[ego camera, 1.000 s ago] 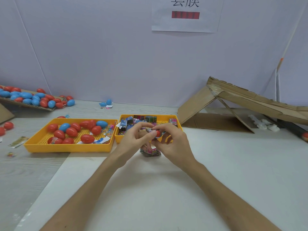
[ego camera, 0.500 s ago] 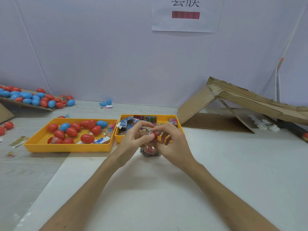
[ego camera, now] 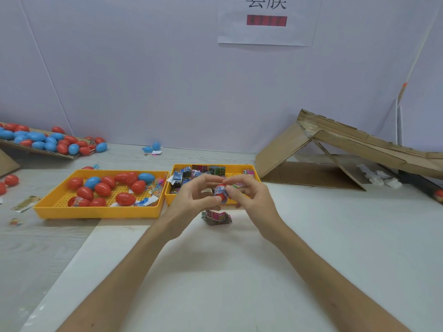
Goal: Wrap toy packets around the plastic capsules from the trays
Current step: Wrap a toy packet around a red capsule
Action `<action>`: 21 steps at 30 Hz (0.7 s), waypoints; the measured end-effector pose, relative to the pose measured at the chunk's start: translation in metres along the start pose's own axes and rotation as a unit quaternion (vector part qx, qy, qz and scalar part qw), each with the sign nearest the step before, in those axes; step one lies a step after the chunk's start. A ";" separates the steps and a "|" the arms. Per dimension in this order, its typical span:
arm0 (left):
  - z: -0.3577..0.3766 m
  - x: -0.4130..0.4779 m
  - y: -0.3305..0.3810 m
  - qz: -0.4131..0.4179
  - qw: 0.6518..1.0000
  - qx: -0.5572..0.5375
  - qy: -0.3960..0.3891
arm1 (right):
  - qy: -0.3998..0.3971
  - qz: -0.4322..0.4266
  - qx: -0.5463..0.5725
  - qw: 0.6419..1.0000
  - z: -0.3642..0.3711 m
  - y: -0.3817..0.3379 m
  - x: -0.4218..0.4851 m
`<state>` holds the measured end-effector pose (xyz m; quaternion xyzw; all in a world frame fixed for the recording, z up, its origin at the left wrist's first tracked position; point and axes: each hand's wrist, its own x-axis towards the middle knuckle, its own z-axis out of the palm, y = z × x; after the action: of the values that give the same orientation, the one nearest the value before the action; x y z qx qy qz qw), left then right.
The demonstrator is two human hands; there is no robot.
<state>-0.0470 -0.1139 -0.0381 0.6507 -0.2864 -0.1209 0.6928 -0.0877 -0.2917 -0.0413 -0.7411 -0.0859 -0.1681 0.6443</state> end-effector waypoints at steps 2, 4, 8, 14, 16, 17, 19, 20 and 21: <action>0.000 0.000 0.000 0.000 1.000 -0.005 0.001 | -0.002 0.014 0.019 1.000 0.000 0.000 0.000; -0.001 0.001 0.001 -0.002 1.000 -0.021 0.000 | -0.006 0.030 0.039 0.999 0.000 -0.002 0.000; -0.003 0.000 0.003 -0.004 1.000 -0.031 -0.005 | -0.027 0.053 0.082 0.995 -0.003 -0.003 0.000; -0.002 -0.002 0.005 -0.014 0.998 -0.061 -0.014 | -0.059 0.084 0.158 0.982 -0.006 -0.004 0.000; -0.002 -0.002 0.005 -0.016 0.997 -0.070 -0.021 | -0.066 0.089 0.178 0.978 -0.007 -0.002 0.000; -0.002 -0.002 0.005 -0.016 0.997 -0.076 -0.025 | -0.071 0.088 0.193 0.975 -0.007 -0.003 0.000; -0.001 -0.003 0.006 -0.017 0.996 -0.085 -0.032 | -0.080 0.086 0.222 0.968 -0.008 -0.004 0.000; -0.001 -0.003 0.007 -0.018 0.995 -0.087 -0.035 | -0.083 0.085 0.230 0.966 -0.008 -0.005 0.000; -0.001 -0.003 0.007 -0.018 0.995 -0.088 -0.038 | -0.084 0.084 0.231 0.966 -0.008 -0.006 0.000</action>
<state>-0.0505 -0.1103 -0.0318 0.5875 -0.2889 -0.1828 0.7335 -0.0911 -0.2985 -0.0353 -0.5882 -0.1137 -0.0260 0.8003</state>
